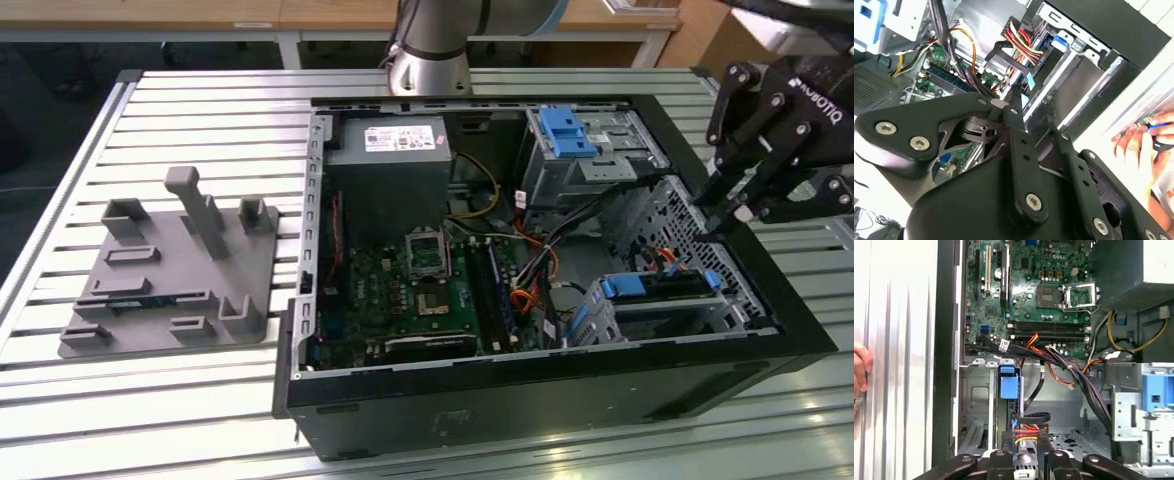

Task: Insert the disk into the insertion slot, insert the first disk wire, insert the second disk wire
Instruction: 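Insert the second disk wire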

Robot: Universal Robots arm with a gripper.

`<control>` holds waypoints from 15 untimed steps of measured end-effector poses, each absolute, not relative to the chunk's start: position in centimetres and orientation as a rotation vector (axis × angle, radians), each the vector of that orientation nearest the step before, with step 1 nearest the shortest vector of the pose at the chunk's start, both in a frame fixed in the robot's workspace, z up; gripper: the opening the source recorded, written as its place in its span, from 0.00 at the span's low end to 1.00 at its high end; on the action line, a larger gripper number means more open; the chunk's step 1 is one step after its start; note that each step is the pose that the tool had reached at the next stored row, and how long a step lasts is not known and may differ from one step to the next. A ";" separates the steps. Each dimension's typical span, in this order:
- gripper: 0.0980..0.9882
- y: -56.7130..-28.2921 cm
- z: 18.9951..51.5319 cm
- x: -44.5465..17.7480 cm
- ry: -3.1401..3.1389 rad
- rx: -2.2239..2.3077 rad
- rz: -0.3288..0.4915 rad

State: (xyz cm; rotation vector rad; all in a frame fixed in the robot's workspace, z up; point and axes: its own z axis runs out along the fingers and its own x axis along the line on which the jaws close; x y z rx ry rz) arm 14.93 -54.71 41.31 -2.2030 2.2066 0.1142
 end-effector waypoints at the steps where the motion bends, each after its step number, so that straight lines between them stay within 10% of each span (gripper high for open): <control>1: 0.24 -54.6 41.4 14.9 2.206 -2.203 0.114; 7: 0.01 -54.6 41.4 14.9 2.207 -2.203 0.114; 15: 0.01 -54.6 41.4 14.9 2.207 -2.203 0.114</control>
